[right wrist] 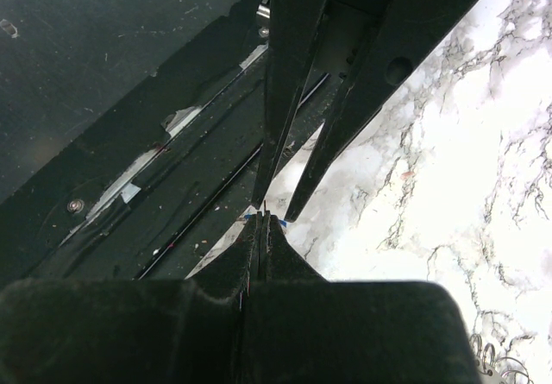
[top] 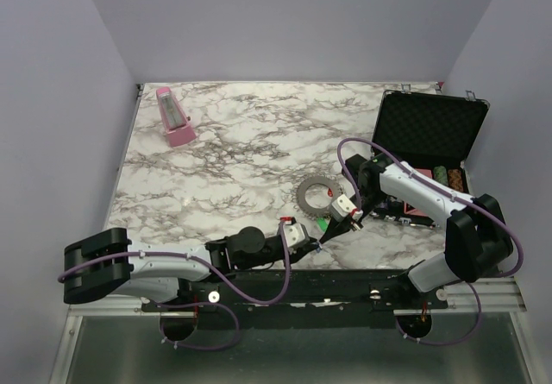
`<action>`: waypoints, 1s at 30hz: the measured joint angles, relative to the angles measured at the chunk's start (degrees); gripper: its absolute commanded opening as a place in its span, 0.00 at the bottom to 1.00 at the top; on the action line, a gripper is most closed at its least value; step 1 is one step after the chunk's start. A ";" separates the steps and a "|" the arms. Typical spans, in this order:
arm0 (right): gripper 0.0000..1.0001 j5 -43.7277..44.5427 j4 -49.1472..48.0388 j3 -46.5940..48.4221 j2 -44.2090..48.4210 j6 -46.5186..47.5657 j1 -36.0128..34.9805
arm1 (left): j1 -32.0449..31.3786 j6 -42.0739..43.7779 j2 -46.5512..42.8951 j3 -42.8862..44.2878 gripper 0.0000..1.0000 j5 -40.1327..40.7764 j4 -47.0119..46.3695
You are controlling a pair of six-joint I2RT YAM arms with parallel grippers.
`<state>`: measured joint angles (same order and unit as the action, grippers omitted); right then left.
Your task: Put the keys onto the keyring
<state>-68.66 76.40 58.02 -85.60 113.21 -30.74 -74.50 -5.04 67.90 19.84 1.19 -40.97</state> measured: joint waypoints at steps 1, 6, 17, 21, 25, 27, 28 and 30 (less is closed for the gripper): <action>0.01 0.00 0.00 0.00 0.00 0.02 0.00 | -0.02 -0.11 -0.26 -0.02 0.27 0.24 0.00; 0.01 -0.02 -0.02 0.02 0.00 -0.07 0.00 | -0.26 -0.44 -1.90 -0.02 0.26 0.74 -0.02; 0.01 -0.24 -0.70 0.02 0.04 -2.21 0.02 | -0.63 -0.90 -2.08 -0.02 0.24 0.74 0.94; 0.01 -0.46 -1.22 0.15 0.20 -3.02 0.02 | -0.63 -1.09 -2.08 -0.02 0.22 0.74 2.01; 0.01 -0.57 -1.55 0.46 0.24 -3.65 0.00 | -0.63 -1.31 -2.03 -0.02 0.20 0.74 2.80; 0.01 -0.72 -1.64 0.57 0.24 -3.74 0.00 | -0.63 -1.44 -1.97 0.00 0.20 0.74 3.02; 0.01 -0.81 -1.70 0.57 0.24 -3.78 0.00 | -0.63 -1.49 -1.86 0.00 0.20 0.74 3.04; 0.00 -0.87 -1.79 0.57 0.24 -3.91 0.02 | -0.63 -1.60 -1.75 0.00 0.20 0.76 3.13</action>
<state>-69.54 74.61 58.59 -85.36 109.30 -30.72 -75.13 -6.63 66.15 19.84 1.96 -37.85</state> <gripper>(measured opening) 0.006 0.207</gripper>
